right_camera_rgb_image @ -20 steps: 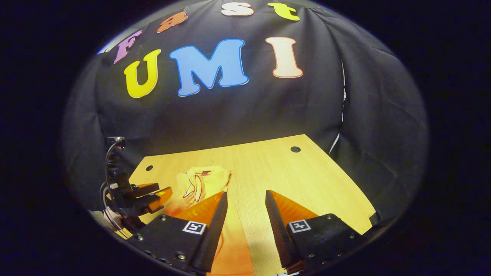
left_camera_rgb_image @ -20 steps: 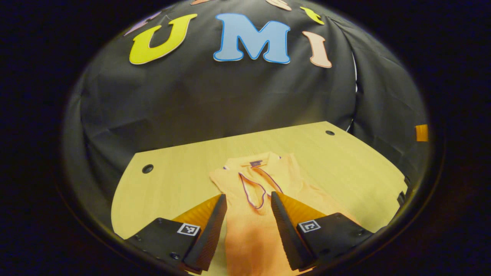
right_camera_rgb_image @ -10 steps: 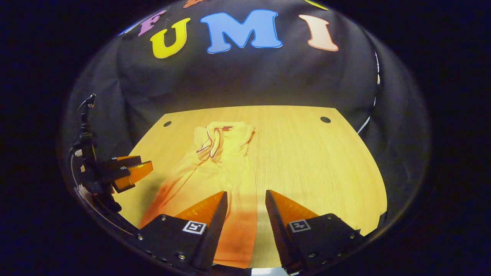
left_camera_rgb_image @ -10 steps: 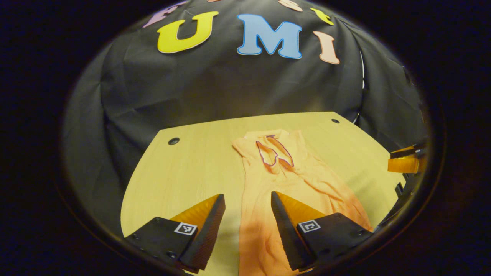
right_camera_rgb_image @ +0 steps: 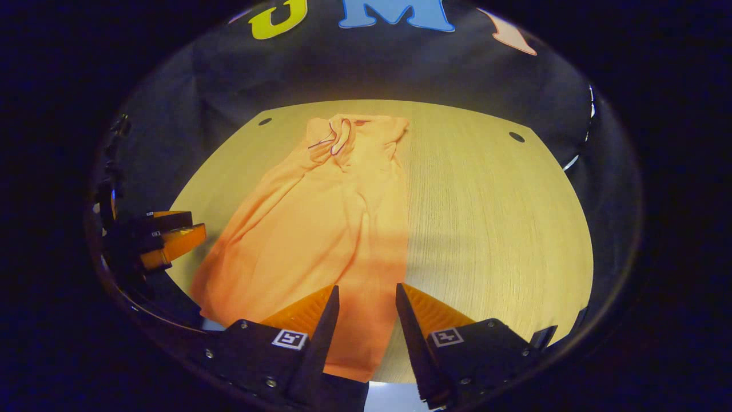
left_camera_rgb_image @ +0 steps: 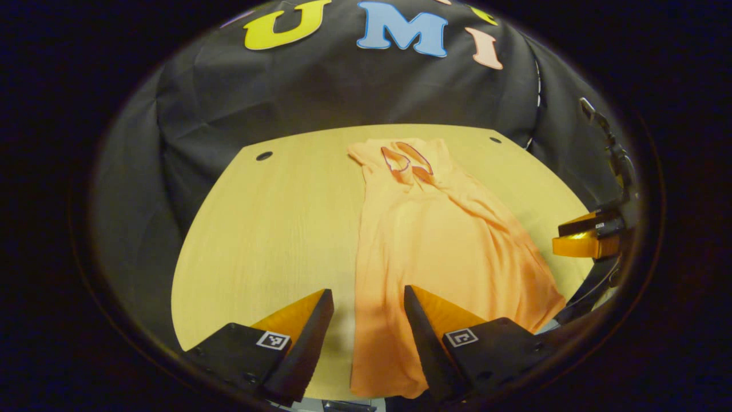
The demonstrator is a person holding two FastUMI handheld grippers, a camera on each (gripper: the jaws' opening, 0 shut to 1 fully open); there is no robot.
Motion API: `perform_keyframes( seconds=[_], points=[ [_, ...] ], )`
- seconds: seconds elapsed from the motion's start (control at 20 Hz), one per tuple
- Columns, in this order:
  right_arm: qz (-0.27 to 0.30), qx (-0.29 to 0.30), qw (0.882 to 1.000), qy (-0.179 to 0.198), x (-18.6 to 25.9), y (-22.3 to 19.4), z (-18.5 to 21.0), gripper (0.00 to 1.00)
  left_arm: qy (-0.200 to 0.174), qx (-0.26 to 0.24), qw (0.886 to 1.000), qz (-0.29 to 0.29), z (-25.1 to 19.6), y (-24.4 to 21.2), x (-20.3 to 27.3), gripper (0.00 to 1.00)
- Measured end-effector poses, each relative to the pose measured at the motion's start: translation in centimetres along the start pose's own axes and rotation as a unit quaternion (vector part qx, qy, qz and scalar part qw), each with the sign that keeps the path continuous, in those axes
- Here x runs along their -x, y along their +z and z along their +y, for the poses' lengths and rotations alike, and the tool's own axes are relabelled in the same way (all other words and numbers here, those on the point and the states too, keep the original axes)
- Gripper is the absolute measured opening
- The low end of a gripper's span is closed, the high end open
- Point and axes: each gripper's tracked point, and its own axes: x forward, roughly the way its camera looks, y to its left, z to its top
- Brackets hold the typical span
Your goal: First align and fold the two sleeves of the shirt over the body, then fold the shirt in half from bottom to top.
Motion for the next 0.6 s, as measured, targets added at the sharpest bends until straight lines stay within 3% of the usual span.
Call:
perform_keyframes(
  seconds=[0.1,0.2,0.55,0.6],
  points=[
    [0.017,0.009,1.000,-0.003,-0.3,-1.4,0.1,0.63,-0.001,-0.007,1.000,0.020,-0.2,-2.4,-0.2,0.89],
    [0.034,0.017,0.999,-0.005,-0.6,-2.6,0.0,0.63,-0.004,-0.014,0.999,0.040,-0.4,-4.6,-0.3,0.84],
    [0.077,0.032,0.996,-0.018,-1.3,-5.7,-0.6,0.60,-0.004,-0.022,0.997,0.075,-1.0,-8.0,-1.1,0.87],
    [0.081,0.034,0.996,-0.020,-1.4,-6.0,-0.6,0.64,-0.005,-0.021,0.997,0.070,-1.1,-7.8,-1.1,0.87]
  ],
)
